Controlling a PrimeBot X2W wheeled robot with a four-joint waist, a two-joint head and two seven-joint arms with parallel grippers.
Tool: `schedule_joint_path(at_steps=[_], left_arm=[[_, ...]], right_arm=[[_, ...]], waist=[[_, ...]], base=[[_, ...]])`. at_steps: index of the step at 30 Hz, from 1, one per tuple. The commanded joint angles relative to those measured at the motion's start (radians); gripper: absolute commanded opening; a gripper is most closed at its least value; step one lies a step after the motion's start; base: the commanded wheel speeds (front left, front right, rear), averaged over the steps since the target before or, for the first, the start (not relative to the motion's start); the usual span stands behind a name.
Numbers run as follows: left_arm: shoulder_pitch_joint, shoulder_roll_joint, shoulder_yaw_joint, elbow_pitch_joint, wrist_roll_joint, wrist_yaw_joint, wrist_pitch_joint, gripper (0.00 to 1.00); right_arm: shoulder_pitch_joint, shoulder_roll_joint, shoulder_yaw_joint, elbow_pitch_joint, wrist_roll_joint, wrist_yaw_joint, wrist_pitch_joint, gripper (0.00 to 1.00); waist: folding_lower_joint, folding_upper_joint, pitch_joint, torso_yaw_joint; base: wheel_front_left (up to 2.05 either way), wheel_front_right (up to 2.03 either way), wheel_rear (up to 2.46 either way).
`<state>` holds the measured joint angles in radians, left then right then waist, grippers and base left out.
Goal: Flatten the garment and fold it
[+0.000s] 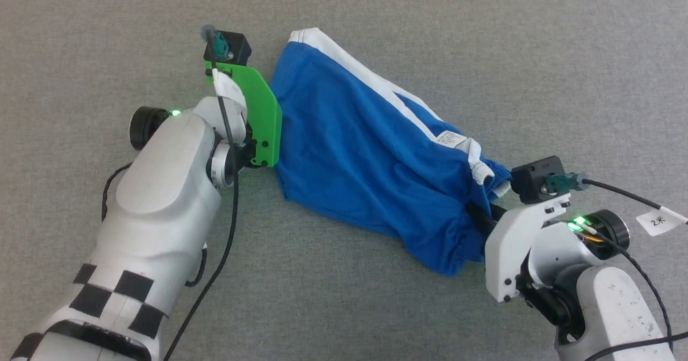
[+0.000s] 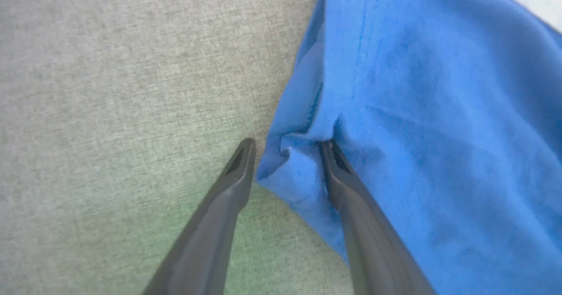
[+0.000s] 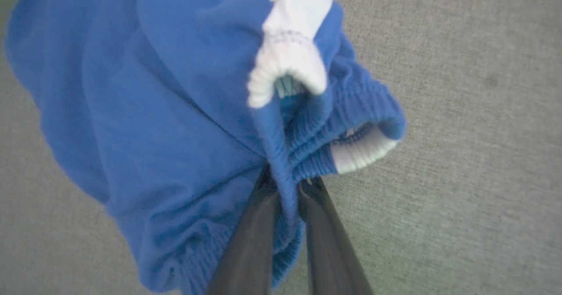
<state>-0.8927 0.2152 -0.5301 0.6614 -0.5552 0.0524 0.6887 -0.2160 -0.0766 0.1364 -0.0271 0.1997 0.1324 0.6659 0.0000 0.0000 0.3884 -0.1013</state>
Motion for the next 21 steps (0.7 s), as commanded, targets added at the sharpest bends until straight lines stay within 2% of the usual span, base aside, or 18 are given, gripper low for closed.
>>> schedule_joint_path(at_steps=[1,5,9,16,21], left_arm=[[0.042,-0.026,-0.026,0.035,-0.016,-0.019,0.039,0.0],[0.051,-0.033,-0.024,0.031,-0.037,-0.05,0.025,0.0],[0.057,-0.037,0.005,0.024,-0.063,-0.065,-0.045,0.0],[0.1,-0.043,0.104,-0.013,-0.155,-0.095,-0.191,0.0],[0.185,-0.051,0.179,-0.065,-0.237,-0.098,-0.256,0.0]], right_arm=[[-0.011,-0.002,-0.005,0.001,0.003,-0.002,-0.007,0.0],[-0.011,0.0,-0.011,0.003,0.002,-0.002,-0.009,0.0],[-0.011,0.0,-0.015,0.007,0.002,-0.002,-0.011,0.0],[-0.005,-0.021,-0.029,0.018,0.023,-0.002,-0.011,0.0],[0.012,-0.057,-0.043,0.025,0.071,-0.002,0.015,0.0]], waist=[[0.0,0.0,0.007,-0.003],[0.0,0.0,0.006,0.002],[0.0,0.0,-0.009,0.012],[0.0,0.0,-0.079,0.044],[0.0,0.0,-0.159,0.081]], base=[[0.0,0.0,0.0],[0.0,0.0,0.0],[0.0,0.0,0.0],[0.0,0.0,0.0],[0.0,0.0,0.0]])
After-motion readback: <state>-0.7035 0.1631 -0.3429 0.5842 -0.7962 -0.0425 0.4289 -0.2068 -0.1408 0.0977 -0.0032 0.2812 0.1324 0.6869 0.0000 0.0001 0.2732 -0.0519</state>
